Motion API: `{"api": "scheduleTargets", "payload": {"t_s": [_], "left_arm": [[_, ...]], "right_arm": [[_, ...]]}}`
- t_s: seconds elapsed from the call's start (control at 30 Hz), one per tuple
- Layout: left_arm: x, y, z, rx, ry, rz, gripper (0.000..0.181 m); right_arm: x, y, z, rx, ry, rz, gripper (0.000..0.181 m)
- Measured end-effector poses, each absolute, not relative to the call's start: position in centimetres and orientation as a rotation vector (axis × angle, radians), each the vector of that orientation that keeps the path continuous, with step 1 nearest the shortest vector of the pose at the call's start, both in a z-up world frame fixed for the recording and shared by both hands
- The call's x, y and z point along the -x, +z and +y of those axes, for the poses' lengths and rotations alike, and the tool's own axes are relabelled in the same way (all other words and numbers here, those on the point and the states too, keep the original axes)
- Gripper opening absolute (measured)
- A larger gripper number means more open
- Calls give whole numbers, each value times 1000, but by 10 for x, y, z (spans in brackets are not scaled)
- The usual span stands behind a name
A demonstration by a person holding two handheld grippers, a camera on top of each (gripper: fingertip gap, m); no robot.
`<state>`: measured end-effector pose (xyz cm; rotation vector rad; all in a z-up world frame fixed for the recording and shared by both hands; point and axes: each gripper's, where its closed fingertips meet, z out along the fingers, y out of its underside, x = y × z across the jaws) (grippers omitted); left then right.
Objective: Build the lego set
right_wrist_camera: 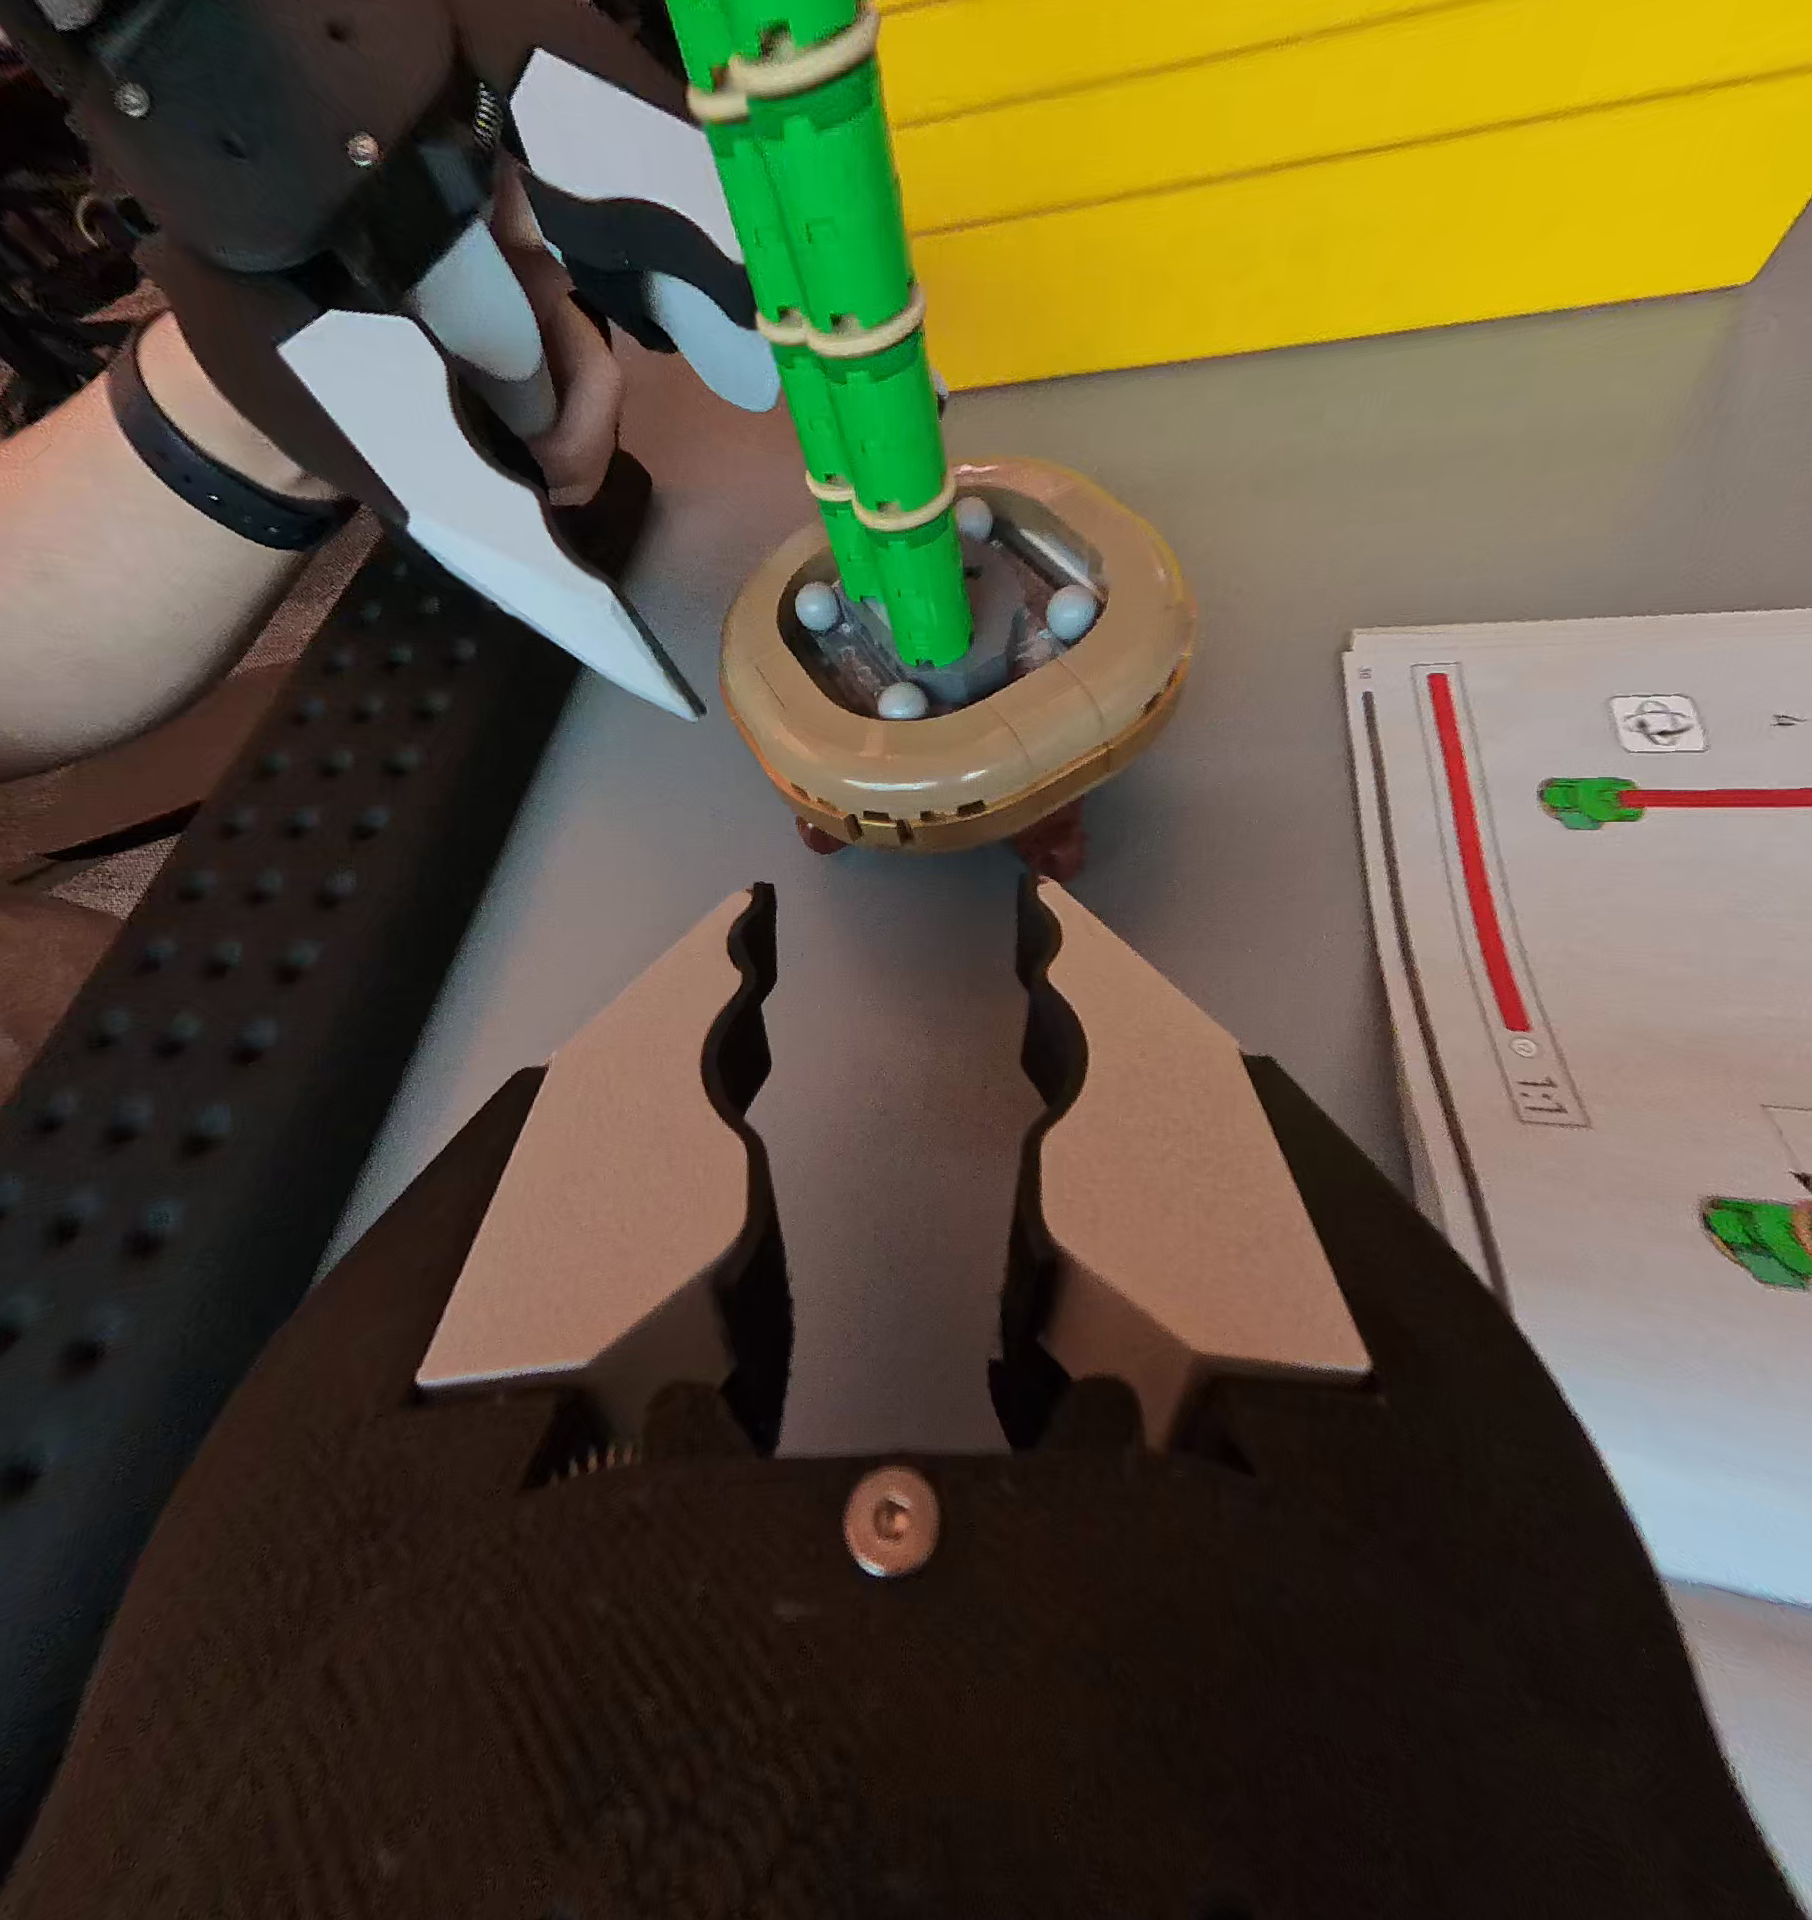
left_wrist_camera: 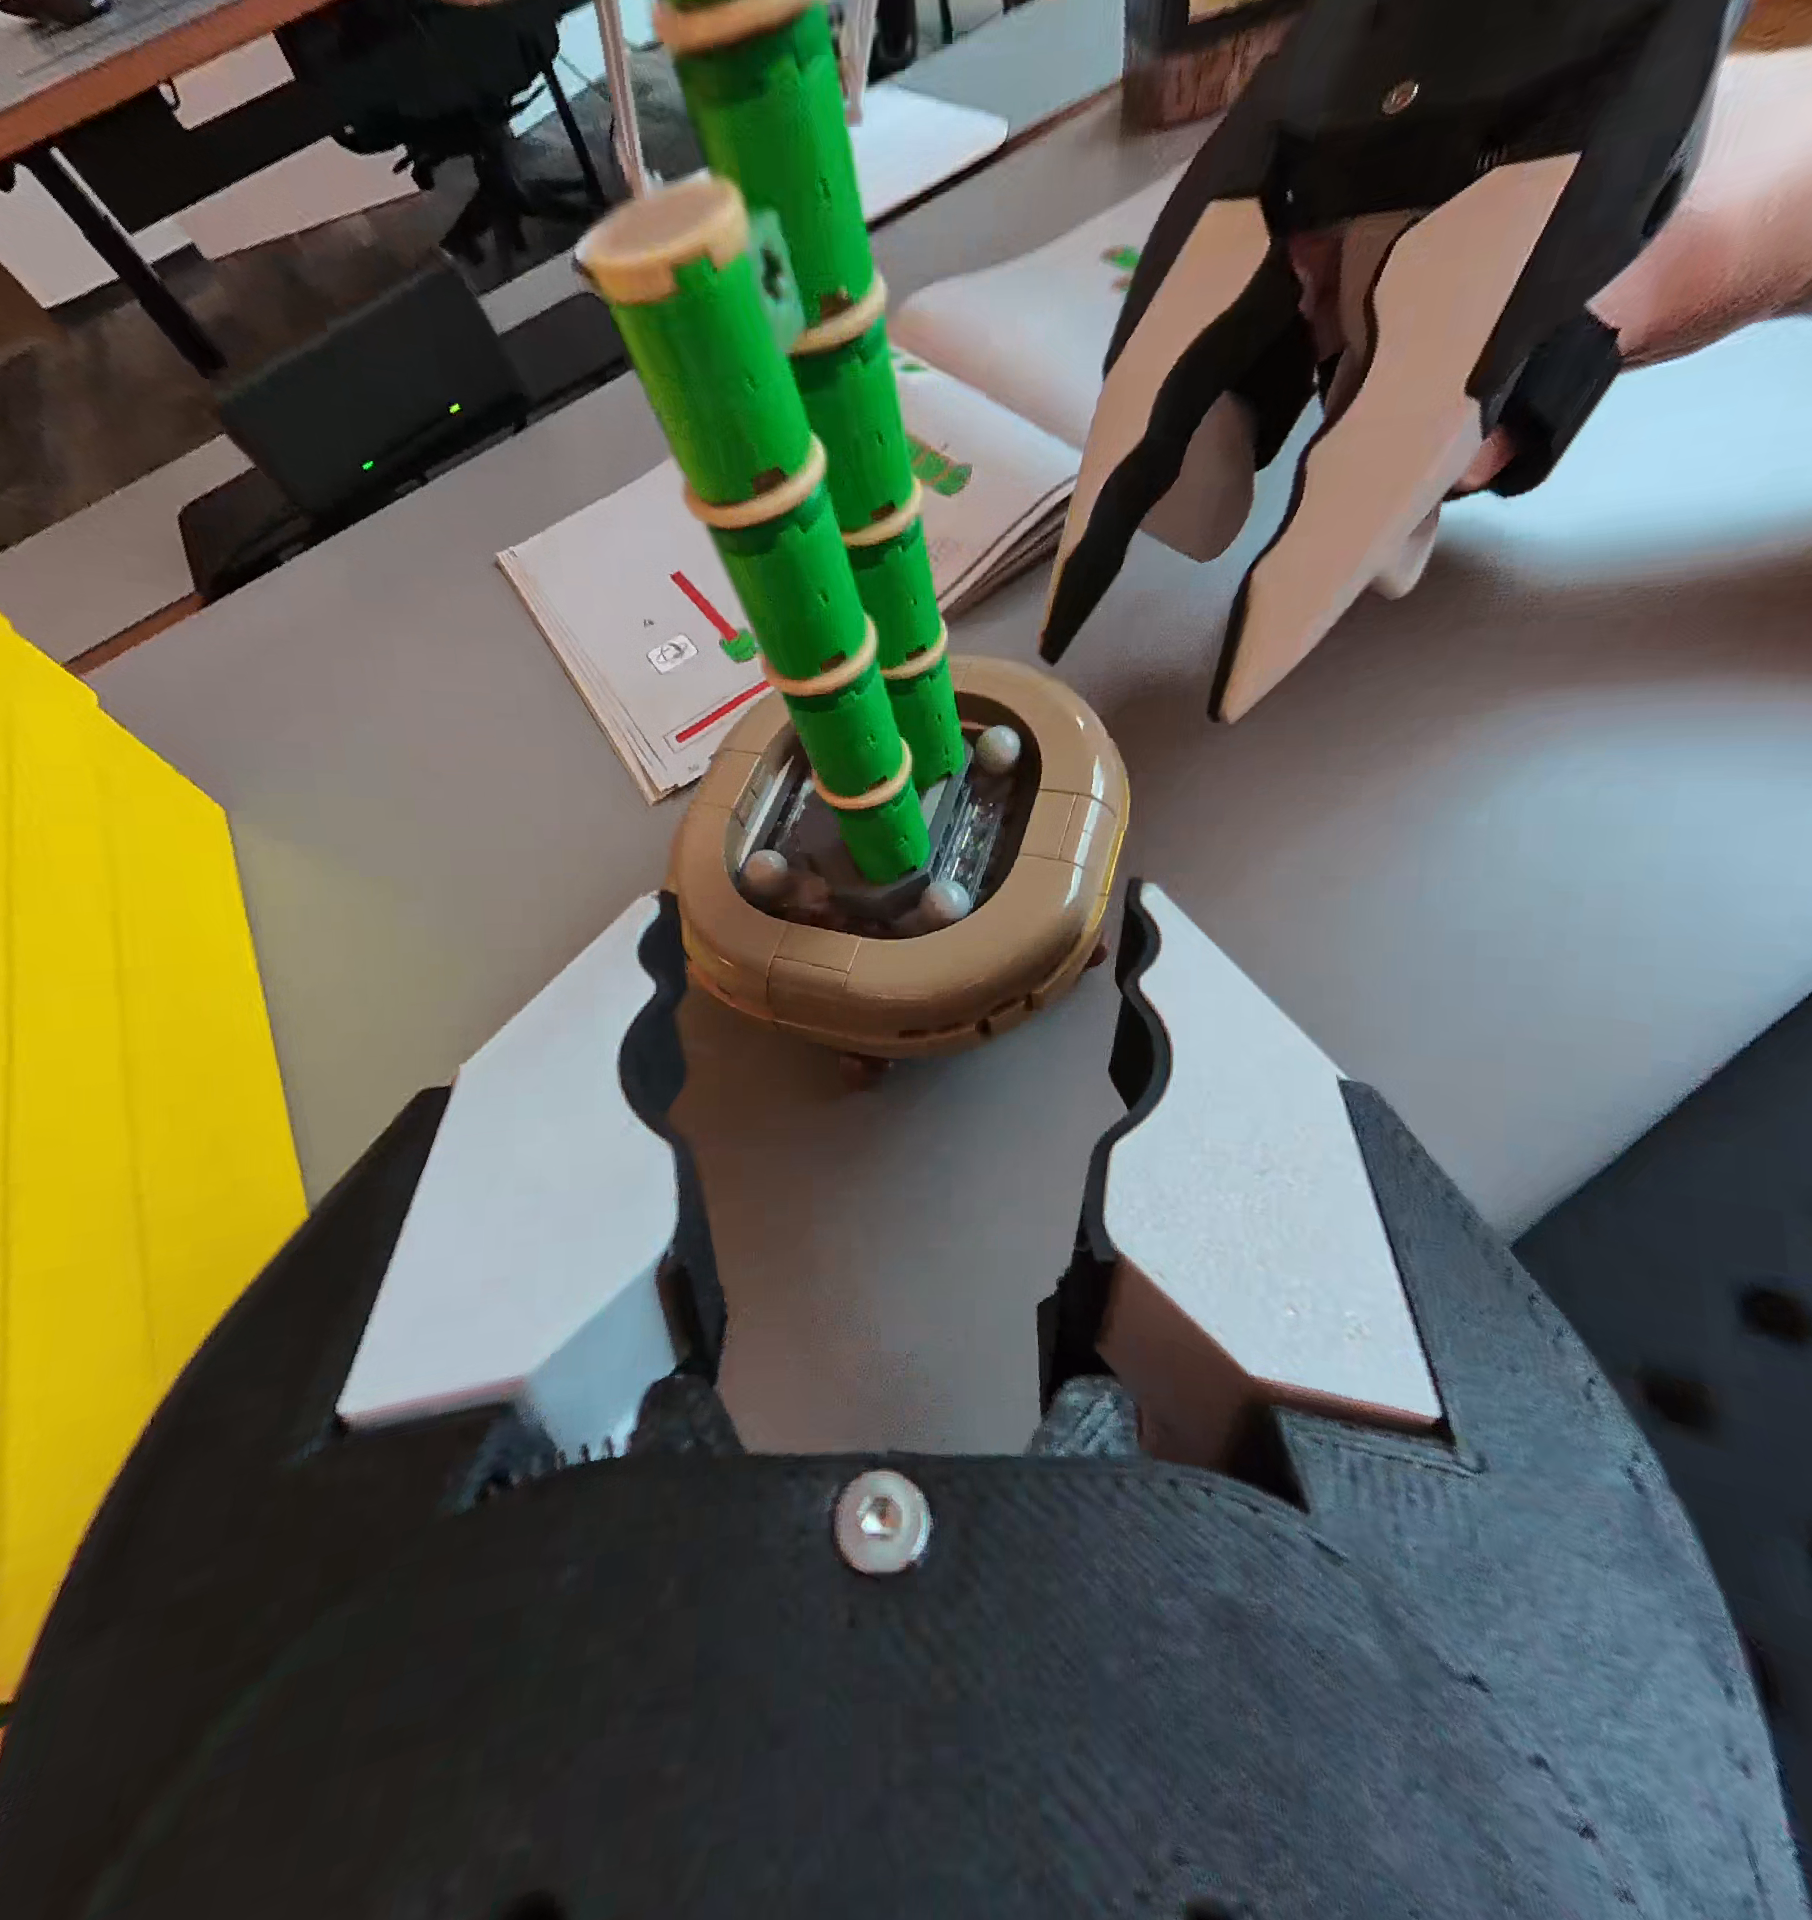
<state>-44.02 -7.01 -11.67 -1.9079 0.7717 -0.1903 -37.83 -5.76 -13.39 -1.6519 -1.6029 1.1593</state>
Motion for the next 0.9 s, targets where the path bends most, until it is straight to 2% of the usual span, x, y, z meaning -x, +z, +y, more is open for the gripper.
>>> {"api": "scheduleTargets", "payload": {"t_s": [0.17,0.4,0.73,0.9], "left_arm": [[441,-126,-67,1936,-127,791,82],[458,-126,-61,1961,-85,774,70],[503,-135,-32,2048,321,704,68],[510,-135,-28,2044,425,655,65]], "right_arm": [[394,-142,-55,1640,1045,-1609,42],[418,-142,-42,1677,1017,-1554,39],[466,-143,-20,1735,1057,-1458,40],[445,-135,-23,1735,1041,-1450,42]]}}
